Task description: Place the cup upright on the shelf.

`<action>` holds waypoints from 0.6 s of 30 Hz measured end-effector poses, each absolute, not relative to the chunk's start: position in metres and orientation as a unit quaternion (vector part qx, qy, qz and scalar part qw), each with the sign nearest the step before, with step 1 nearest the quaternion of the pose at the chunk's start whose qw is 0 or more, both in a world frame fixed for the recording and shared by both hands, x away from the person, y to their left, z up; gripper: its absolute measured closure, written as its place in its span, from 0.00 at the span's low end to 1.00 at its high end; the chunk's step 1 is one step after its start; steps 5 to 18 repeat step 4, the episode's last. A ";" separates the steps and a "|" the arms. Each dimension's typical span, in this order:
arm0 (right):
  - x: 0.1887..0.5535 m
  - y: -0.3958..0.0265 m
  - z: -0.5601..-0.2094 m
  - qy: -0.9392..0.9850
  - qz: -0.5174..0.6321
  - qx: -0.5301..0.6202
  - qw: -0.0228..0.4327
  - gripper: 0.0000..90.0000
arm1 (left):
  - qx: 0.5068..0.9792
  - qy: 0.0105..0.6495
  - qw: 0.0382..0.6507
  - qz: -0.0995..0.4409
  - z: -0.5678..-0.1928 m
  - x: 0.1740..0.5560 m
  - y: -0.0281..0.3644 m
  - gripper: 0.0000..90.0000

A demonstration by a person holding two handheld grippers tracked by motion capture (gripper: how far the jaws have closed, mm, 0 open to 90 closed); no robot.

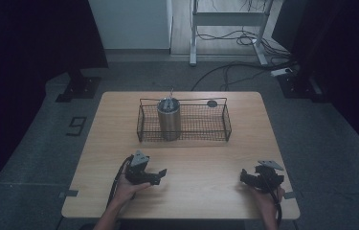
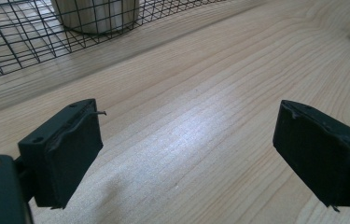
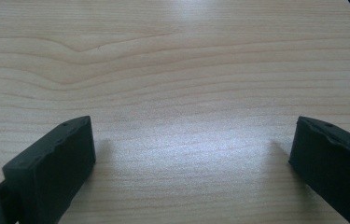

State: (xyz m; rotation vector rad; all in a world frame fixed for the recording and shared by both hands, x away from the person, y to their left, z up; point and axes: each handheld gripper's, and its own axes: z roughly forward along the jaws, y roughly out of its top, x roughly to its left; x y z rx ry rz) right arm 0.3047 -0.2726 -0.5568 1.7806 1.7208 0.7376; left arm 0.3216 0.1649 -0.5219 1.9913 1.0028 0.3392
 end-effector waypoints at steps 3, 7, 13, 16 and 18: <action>0.305 -0.273 -0.557 0.641 0.274 0.662 0.276 0.00 | 0.797 0.405 0.426 0.136 -0.523 0.322 0.165 0.09; 0.305 -0.273 -0.557 0.641 0.274 0.662 0.276 0.00 | 0.797 0.407 0.426 0.137 -0.524 0.322 0.165 0.09; 0.305 -0.273 -0.557 0.641 0.274 0.662 0.276 0.00 | 0.797 0.407 0.426 0.137 -0.524 0.322 0.165 0.09; 0.305 -0.273 -0.557 0.641 0.274 0.662 0.276 0.00 | 0.797 0.407 0.426 0.137 -0.524 0.322 0.165 0.09; 0.305 -0.273 -0.557 0.641 0.274 0.662 0.276 0.00 | 0.797 0.407 0.426 0.137 -0.524 0.322 0.165 0.09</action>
